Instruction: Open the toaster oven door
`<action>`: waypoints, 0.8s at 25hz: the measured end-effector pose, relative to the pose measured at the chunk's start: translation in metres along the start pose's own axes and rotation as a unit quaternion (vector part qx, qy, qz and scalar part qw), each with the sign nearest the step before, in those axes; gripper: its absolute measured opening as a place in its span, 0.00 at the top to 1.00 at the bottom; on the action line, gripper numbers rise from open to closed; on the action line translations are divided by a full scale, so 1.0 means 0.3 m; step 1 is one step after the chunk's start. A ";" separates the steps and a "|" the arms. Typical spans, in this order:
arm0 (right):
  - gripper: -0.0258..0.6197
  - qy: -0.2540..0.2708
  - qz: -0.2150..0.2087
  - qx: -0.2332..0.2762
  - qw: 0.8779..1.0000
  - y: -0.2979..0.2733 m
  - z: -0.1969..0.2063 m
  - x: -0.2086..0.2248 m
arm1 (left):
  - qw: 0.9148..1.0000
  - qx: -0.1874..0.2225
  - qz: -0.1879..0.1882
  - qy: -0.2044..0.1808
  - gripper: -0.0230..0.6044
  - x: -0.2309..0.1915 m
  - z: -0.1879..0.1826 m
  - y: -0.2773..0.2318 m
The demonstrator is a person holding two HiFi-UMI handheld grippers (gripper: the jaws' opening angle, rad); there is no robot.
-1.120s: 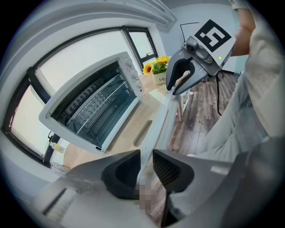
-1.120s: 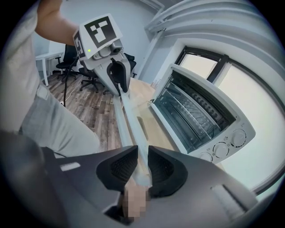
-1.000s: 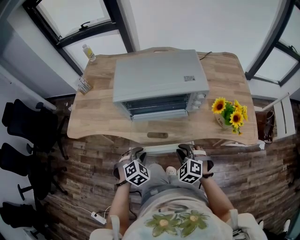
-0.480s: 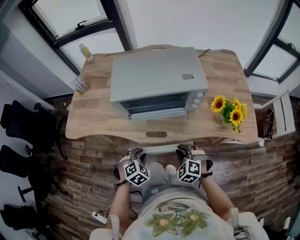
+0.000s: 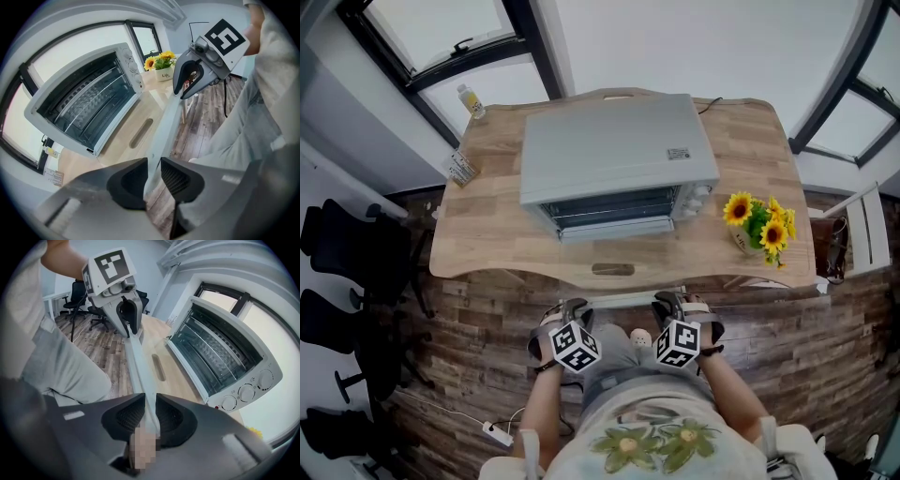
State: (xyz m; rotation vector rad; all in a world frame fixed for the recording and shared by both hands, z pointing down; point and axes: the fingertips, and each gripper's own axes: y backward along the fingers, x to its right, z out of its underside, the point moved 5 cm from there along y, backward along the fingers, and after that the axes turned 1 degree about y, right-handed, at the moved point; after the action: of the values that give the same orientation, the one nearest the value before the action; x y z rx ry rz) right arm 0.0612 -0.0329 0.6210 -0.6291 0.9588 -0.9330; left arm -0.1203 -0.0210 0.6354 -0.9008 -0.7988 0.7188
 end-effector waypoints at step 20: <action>0.84 0.001 -0.020 -0.025 0.999 -0.063 0.031 -0.035 | 0.999 -0.020 0.018 -0.017 0.81 0.030 0.029 -0.071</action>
State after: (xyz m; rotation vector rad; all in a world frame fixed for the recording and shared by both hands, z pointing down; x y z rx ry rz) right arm 0.0596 -0.0321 0.6445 -0.6925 0.9762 -0.9479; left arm -0.1187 -0.0196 0.6601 -0.9428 -0.8315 0.7545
